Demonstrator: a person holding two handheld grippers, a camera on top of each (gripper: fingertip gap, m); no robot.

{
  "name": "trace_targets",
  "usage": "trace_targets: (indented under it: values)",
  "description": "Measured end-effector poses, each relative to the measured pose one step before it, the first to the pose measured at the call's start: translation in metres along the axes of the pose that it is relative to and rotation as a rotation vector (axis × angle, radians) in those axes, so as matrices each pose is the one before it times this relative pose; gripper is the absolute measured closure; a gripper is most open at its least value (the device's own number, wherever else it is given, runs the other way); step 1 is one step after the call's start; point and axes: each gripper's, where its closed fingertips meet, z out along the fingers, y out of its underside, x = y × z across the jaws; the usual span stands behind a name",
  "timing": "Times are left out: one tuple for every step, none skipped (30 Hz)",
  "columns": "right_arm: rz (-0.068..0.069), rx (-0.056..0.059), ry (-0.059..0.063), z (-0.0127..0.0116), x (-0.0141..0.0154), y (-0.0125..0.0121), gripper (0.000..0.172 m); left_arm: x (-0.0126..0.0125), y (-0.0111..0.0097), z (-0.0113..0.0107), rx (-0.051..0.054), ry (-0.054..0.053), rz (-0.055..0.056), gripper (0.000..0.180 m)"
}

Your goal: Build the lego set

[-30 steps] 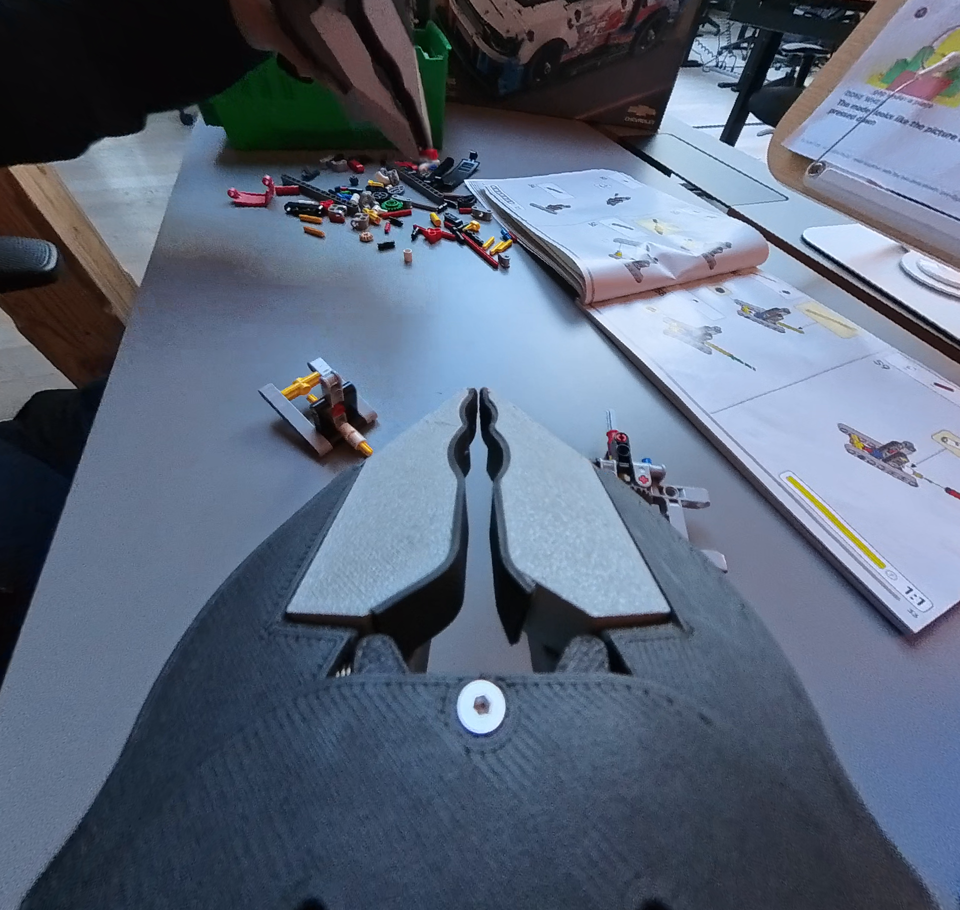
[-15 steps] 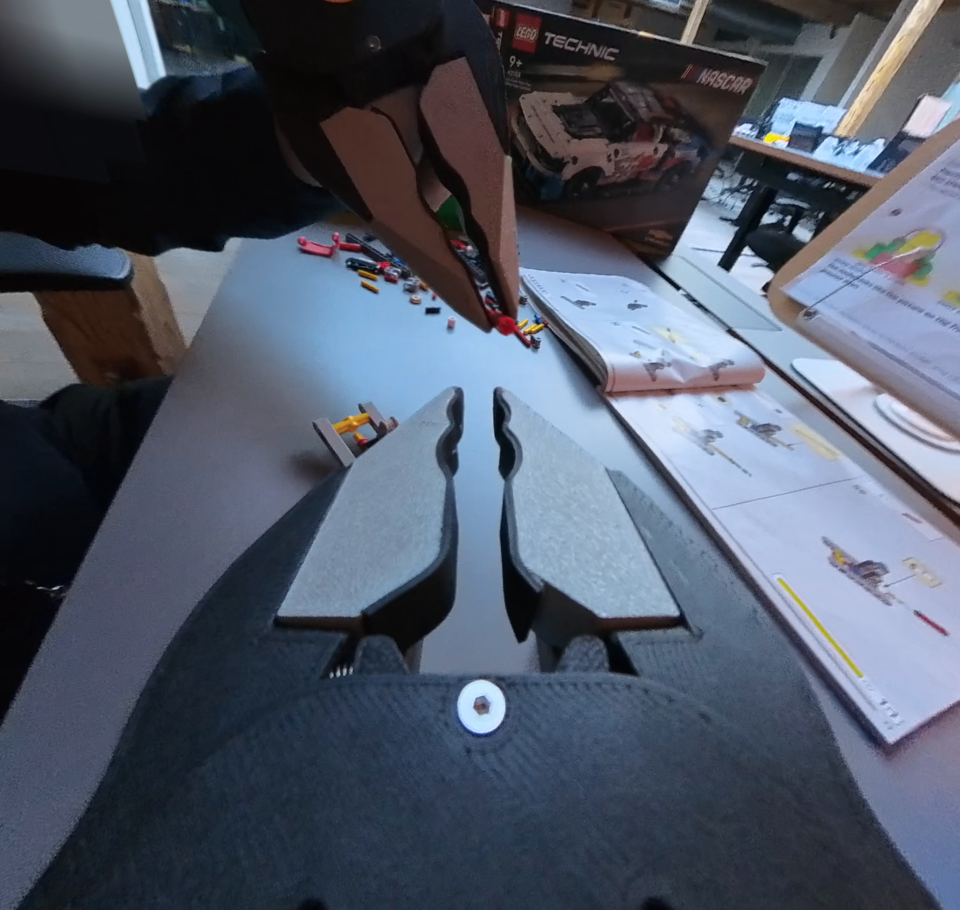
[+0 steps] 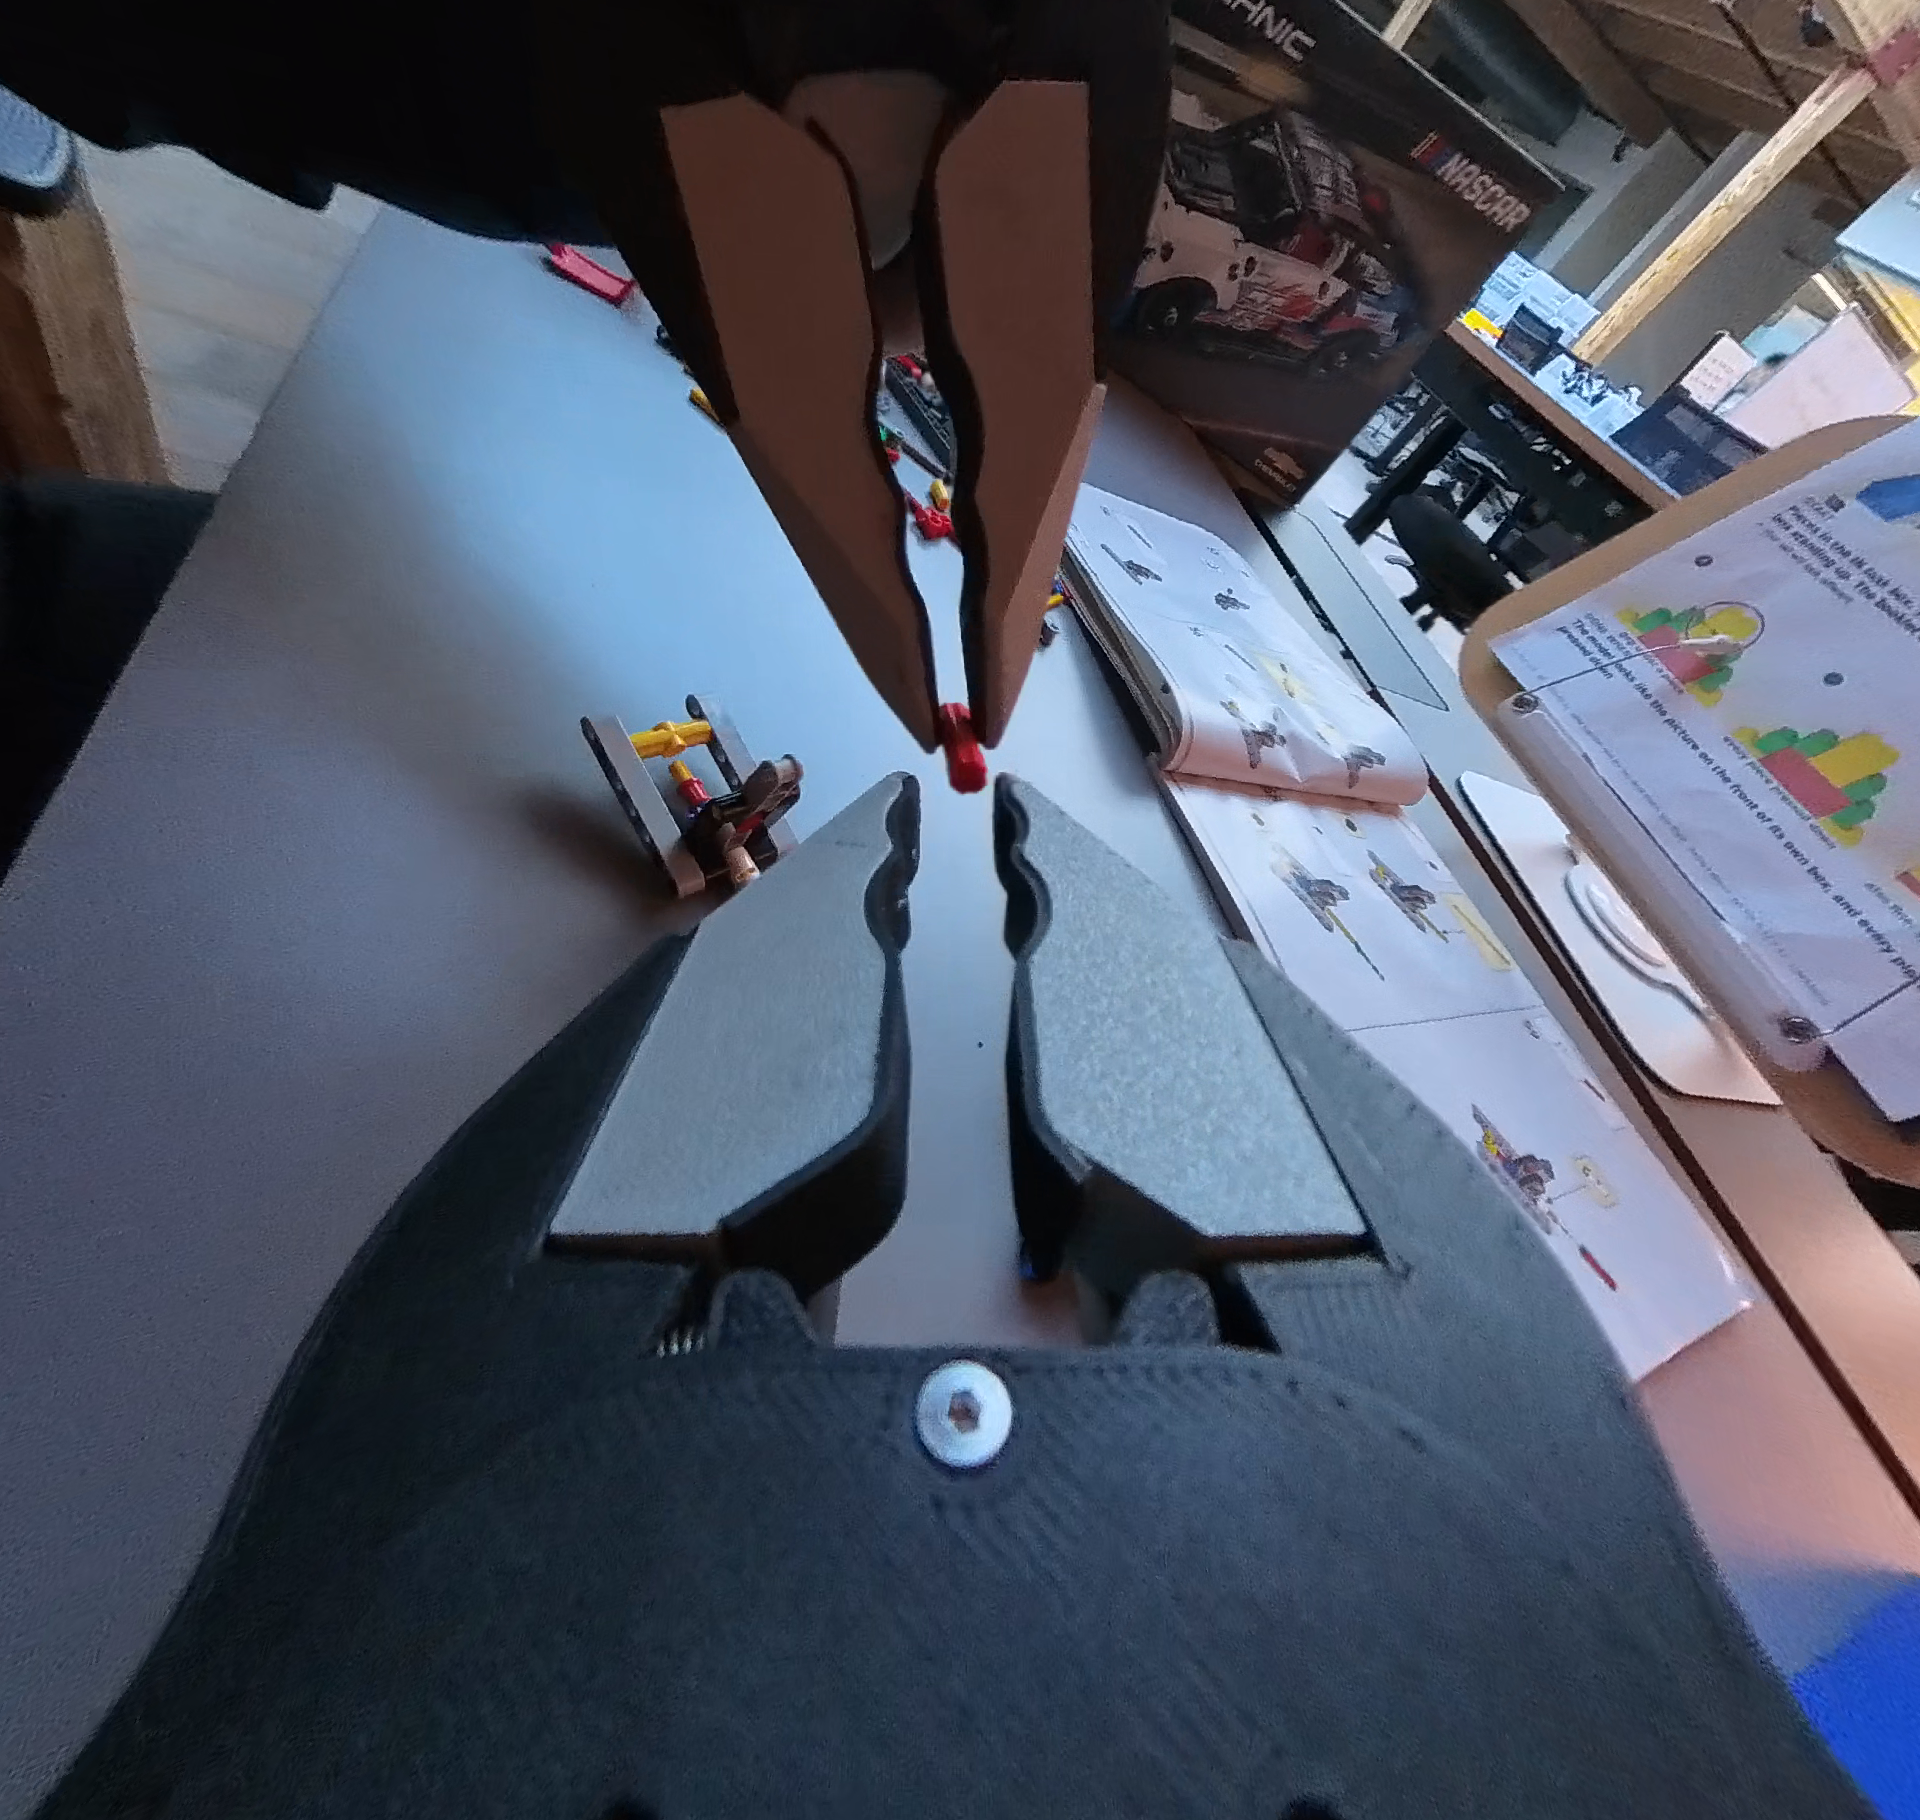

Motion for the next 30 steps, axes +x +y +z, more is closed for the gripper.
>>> trace_targets:
  values:
    - [-0.0121,-0.0062,0.0003,0.00101,-0.00140,0.00051,0.161,0.00174,0.00139,0.00088,-0.0075,0.0082,-0.0044,0.177]
    - [-0.0100,-0.0051,-0.0031,0.00085,-0.00176,0.00042,0.162,0.00208,0.00162,0.00123,-0.0093,0.0115,-0.0067,0.177]
    - [-0.0088,-0.0070,-0.0009,0.00080,-0.00120,0.00093,0.162,0.00180,0.00122,0.00123,-0.0062,0.0094,-0.0063,0.177]
    - [-0.0081,-0.0087,0.0004,0.00072,-0.00074,0.00119,0.163,0.00149,0.00082,0.00123,-0.0037,0.0073,-0.0046,0.177]
    - [-0.0060,-0.0050,-0.0018,0.00050,-0.00089,0.00064,0.164,0.00112,0.00090,0.00109,-0.0058,0.0050,-0.0034,0.177]
    - [-0.0039,-0.0028,-0.0040,0.00041,-0.00108,0.00044,0.166,0.00023,0.00049,0.00089,-0.0045,-0.0005,-0.0008,0.177]
    - [-0.0035,-0.0039,-0.0028,0.00039,-0.00079,0.00054,0.168,0.00036,0.00053,0.00052,-0.0053,0.0017,0.0006,0.176]
    - [-0.0023,-0.0043,-0.0014,0.00036,-0.00039,0.00089,0.168,-0.00004,0.00060,0.00048,-0.0064,0.0011,-0.0013,0.176]
    - [0.0013,-0.0066,-0.0013,0.00054,-0.00011,0.00139,0.168,-0.00030,0.00041,0.00042,-0.0054,-0.0009,-0.0010,0.176]
    - [0.0029,-0.0075,-0.0009,0.00024,0.00026,0.00137,0.168,-0.00027,-0.00006,0.00041,-0.0016,-0.0028,0.0004,0.176]
    - [0.0044,-0.0049,-0.0010,0.00010,0.00020,0.00103,0.168,-0.00048,-0.00005,0.00031,-0.0003,-0.0061,0.0018,0.176]
    - [0.0095,-0.0047,-0.0027,0.00031,0.00040,0.00127,0.168,-0.00052,-0.00020,0.00019,0.0018,-0.0082,-0.0013,0.176]
    - [0.0108,-0.0036,-0.0033,0.00014,0.00029,0.00098,0.168,-0.00047,-0.00020,0.00022,0.0042,-0.0069,-0.0088,0.177]
    - [0.0048,0.0028,-0.0022,-0.00039,0.00009,-0.00035,0.168,0.00012,-0.00038,0.00008,0.0083,-0.0008,-0.0158,0.177]
    - [-0.0005,0.0068,-0.0006,-0.00072,-0.00006,-0.00111,0.168,0.00052,-0.00061,-0.00020,0.0156,0.0053,-0.0235,0.175]
    - [-0.0042,0.0055,0.0036,-0.00058,0.00024,-0.00097,0.169,0.00151,-0.00022,-0.00033,0.0159,0.0196,-0.0332,0.169]
    - [-0.0066,0.0059,0.0054,-0.00063,0.00038,-0.00117,0.169,0.00182,0.00084,-0.00016,0.0089,0.0292,-0.0437,0.159]
    - [-0.0046,0.0094,0.0009,-0.00057,-0.00026,-0.00190,0.168,0.00073,0.00141,-0.00032,0.0080,0.0265,-0.0416,0.155]
    - [-0.0015,0.0097,-0.0052,-0.00043,-0.00107,-0.00159,0.168,0.00073,0.00094,-0.00085,0.0124,0.0264,-0.0295,0.157]
    - [-0.0024,0.0038,-0.0043,0.00007,-0.00105,-0.00071,0.168,0.00127,-0.00035,-0.00139,0.0178,0.0245,-0.0169,0.164]
    - [-0.0075,-0.0004,-0.0011,0.00014,-0.00091,-0.00014,0.169,0.00067,-0.00190,-0.00168,0.0232,0.0143,-0.0092,0.168]
    - [-0.0105,0.0013,-0.0029,0.00023,-0.00135,-0.00050,0.169,0.00075,-0.00217,-0.00132,0.0196,0.0111,-0.0079,0.169]
    - [-0.0101,0.0020,-0.0006,0.00012,-0.00127,-0.00069,0.169,0.00155,-0.00111,-0.00033,0.0101,0.0157,-0.0087,0.172]
    - [-0.0094,0.0011,0.0027,0.00006,-0.00048,-0.00060,0.169,0.00062,0.00006,0.00054,0.0017,0.0090,-0.0091,0.171]
    - [-0.0079,0.0020,-0.0005,-0.00011,-0.00074,-0.00048,0.169,0.00064,0.00077,0.00079,-0.0006,0.0085,-0.0071,0.172]
    - [-0.0053,0.0057,-0.0070,-0.00011,-0.00151,-0.00082,0.169,0.00070,0.00057,0.00076,0.0005,0.0064,-0.0029,0.174]
    - [-0.0025,0.0041,-0.0052,-0.00009,-0.00110,-0.00056,0.168,0.00011,0.00063,0.00021,0.0018,-0.0012,0.0078,0.175]
    - [-0.0011,-0.0009,0.0024,0.00015,0.00015,0.00038,0.168,-0.00091,-0.00027,-0.00027,0.0038,-0.0125,0.0129,0.176]
    - [0.0034,0.0004,0.0041,0.00009,0.00082,0.00049,0.169,-0.00096,-0.00034,-0.00012,0.0016,-0.0167,0.0161,0.176]
    - [0.0127,0.0021,-0.0009,-0.00007,0.00069,0.00037,0.168,-0.00094,-0.00019,0.00035,-0.0031,-0.0202,0.0208,0.176]
